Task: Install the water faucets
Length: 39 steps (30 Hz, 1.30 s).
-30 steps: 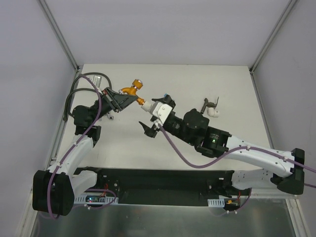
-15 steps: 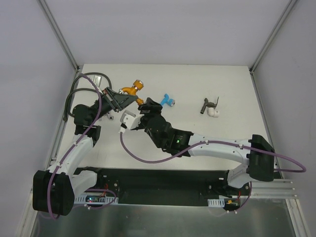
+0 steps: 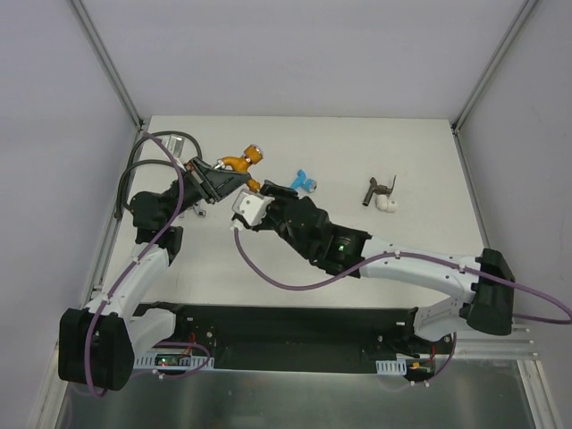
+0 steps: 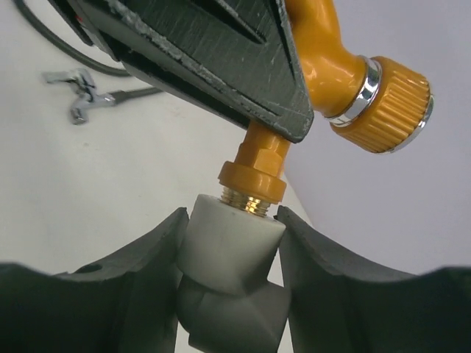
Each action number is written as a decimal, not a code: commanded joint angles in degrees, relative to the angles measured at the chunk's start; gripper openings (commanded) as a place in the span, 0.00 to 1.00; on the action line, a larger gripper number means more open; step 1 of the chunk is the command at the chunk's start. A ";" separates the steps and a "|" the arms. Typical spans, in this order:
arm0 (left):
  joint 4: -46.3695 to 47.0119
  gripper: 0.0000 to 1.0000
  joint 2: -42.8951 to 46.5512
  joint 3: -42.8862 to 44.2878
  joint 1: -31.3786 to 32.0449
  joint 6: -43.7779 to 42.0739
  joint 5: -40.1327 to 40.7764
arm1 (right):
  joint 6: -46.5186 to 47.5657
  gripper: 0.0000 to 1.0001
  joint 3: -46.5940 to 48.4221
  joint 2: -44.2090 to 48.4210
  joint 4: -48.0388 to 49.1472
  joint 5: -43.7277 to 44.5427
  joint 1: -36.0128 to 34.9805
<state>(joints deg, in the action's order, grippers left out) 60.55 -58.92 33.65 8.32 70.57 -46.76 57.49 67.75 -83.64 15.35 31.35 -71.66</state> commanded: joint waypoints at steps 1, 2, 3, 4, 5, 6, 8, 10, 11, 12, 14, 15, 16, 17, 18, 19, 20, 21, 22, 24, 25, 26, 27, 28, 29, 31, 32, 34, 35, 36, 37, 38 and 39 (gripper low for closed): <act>8.17 0.00 1.00 2.91 0.12 0.80 -2.10 | -17.31 0.02 2.74 8.92 -8.39 -19.80 5.38; 9.39 0.00 0.91 2.83 0.12 0.89 -2.19 | -19.33 0.02 2.83 10.32 -9.19 -26.71 6.52; 10.19 0.00 0.91 2.74 0.12 1.06 -2.28 | -23.87 0.02 3.09 10.86 -9.81 -30.44 9.23; 10.89 0.00 0.91 2.74 0.12 1.24 -2.45 | -26.36 0.02 3.36 11.73 -10.95 -35.26 10.82; 12.73 0.00 0.91 2.56 0.12 1.42 -2.54 | -29.25 0.02 3.62 11.91 -11.13 -43.05 12.40; 13.79 0.00 0.73 2.48 0.12 1.85 -2.80 | -33.81 0.02 3.80 12.18 -11.05 -46.70 15.46; 16.51 0.00 0.47 2.30 0.12 2.56 -3.33 | -38.58 0.01 4.76 11.74 -10.79 -56.08 18.21; 20.82 0.00 -0.06 2.04 0.12 3.87 -3.51 | -44.80 0.02 6.42 10.43 -10.35 -61.65 21.37; 22.14 0.00 -0.23 1.86 0.12 4.23 -3.51 | -46.75 0.02 6.78 9.90 -9.65 -66.72 22.17; 24.41 0.00 -0.41 1.86 0.12 4.84 -3.60 | -49.12 0.02 7.22 9.29 -8.95 -69.04 23.48; 25.92 0.00 -0.59 1.77 0.21 5.20 -4.03 | -55.71 0.02 8.97 7.27 -6.84 -75.78 24.63; 26.36 0.00 -0.50 1.86 0.12 5.20 -4.12 | -57.30 0.02 9.42 6.48 -5.79 -77.65 25.51; 26.54 0.00 -0.41 1.86 0.21 4.85 -4.30 | -63.15 0.02 9.60 5.16 -2.56 -79.41 25.86; 26.98 0.00 -0.15 1.77 0.21 4.58 -4.48 | -65.47 0.02 10.03 4.45 -0.78 -82.21 26.04; 27.77 0.00 -0.06 1.68 0.21 4.49 -4.48 | -67.67 0.02 10.39 3.84 0.89 -83.46 26.30; 28.21 0.00 0.11 1.60 0.21 4.41 -4.48 | -70.30 0.02 10.65 2.53 4.30 -84.52 26.39; 28.56 0.00 0.29 1.51 0.21 4.41 -4.56 | -74.94 0.02 11.26 1.73 5.99 -86.35 26.57; 28.91 0.00 0.29 1.51 0.21 4.41 -4.65 | -77.68 0.01 11.44 0.94 9.48 -87.07 26.66; 29.53 0.00 0.29 1.42 0.21 4.49 -4.57 | -80.06 0.02 11.62 -0.72 11.43 -87.77 26.74; 29.88 0.00 0.38 1.33 0.21 4.67 -4.30 | -87.27 0.02 11.53 -2.14 17.56 -89.09 27.18; 29.97 0.00 0.47 1.16 0.21 4.76 -4.04 | -89.20 0.02 11.27 -3.36 19.52 -89.27 27.27; 29.97 0.00 0.29 1.07 0.21 4.93 -3.78 | -92.53 0.02 10.92 -3.72 21.10 -89.01 27.71; 29.89 0.00 0.29 0.98 0.21 5.11 -3.17 | -93.69 0.02 10.05 -3.99 23.64 -88.75 28.06; 29.88 0.00 0.21 0.63 0.21 5.20 -2.90 | -94.49 0.03 9.69 -4.25 24.36 -88.40 28.33; 29.71 0.00 0.03 0.54 0.21 5.63 -2.46 | -94.76 0.10 9.16 -4.17 24.46 -87.61 28.94; 28.92 0.00 -0.15 0.28 0.21 5.72 -1.76 | -94.32 0.21 7.94 -3.47 24.29 -86.64 29.29; 27.53 0.00 -0.23 0.19 0.21 5.64 -1.40 | -94.15 0.37 7.58 -3.20 24.11 -85.94 29.64; 25.06 0.00 -0.15 0.01 0.12 5.29 -0.27 | -92.66 0.53 6.62 -2.07 23.15 -85.06 30.00; 23.66 0.00 0.11 -0.07 0.03 4.41 0.09 | -91.87 0.66 6.44 -1.54 22.53 -84.27 30.26; 20.77 0.00 0.38 -0.16 -0.05 3.97 0.44 | -90.99 0.71 6.43 -1.18 20.53 -83.83 30.44; 19.44 0.00 0.55 -0.34 -0.14 3.44 0.71 | -88.63 0.76 6.35 -0.13 19.20 -83.30 30.52; 18.21 0.00 0.99 -0.43 -0.23 2.57 1.40 | -87.13 0.83 6.26 0.40 17.62 -82.08 30.61; 16.37 0.00 1.17 -0.51 -0.32 2.21 1.67 | -85.46 0.86 6.35 1.80 13.78 -81.20 30.61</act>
<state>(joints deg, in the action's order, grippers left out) 73.17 -59.48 33.52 8.27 76.88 -46.13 -31.70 73.23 -88.25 30.94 -53.23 -41.60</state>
